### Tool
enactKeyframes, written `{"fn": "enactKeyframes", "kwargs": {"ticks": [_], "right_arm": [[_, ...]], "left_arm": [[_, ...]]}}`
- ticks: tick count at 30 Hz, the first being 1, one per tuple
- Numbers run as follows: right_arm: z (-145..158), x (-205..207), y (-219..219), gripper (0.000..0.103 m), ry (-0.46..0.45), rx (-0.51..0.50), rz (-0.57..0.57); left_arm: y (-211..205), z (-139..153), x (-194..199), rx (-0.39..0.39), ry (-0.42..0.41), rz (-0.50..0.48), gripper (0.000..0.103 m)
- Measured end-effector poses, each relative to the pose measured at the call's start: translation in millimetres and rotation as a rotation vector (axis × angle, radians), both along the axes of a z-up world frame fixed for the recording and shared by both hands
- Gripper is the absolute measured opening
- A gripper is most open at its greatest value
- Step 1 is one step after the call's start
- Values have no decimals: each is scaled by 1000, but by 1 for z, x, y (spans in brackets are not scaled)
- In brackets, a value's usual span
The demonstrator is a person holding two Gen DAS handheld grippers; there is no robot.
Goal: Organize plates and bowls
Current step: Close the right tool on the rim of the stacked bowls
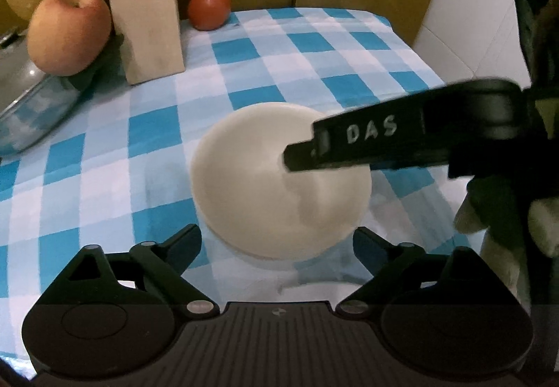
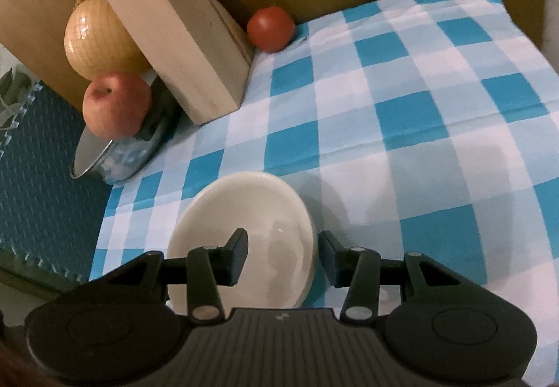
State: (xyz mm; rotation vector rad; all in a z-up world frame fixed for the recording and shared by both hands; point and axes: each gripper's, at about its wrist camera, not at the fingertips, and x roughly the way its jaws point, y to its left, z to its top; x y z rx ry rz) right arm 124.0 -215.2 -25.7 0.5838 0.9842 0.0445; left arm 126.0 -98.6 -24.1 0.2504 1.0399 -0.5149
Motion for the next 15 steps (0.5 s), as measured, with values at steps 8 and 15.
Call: {"fn": "enactKeyframes", "kwargs": {"ticks": [8, 15], "right_arm": [[-2, 5, -3, 14, 22, -2, 1], [6, 0, 0, 14, -1, -4, 6]], "left_arm": [[3, 0, 13, -44, 21, 54, 93], [5, 9, 9, -55, -5, 56, 91]]}}
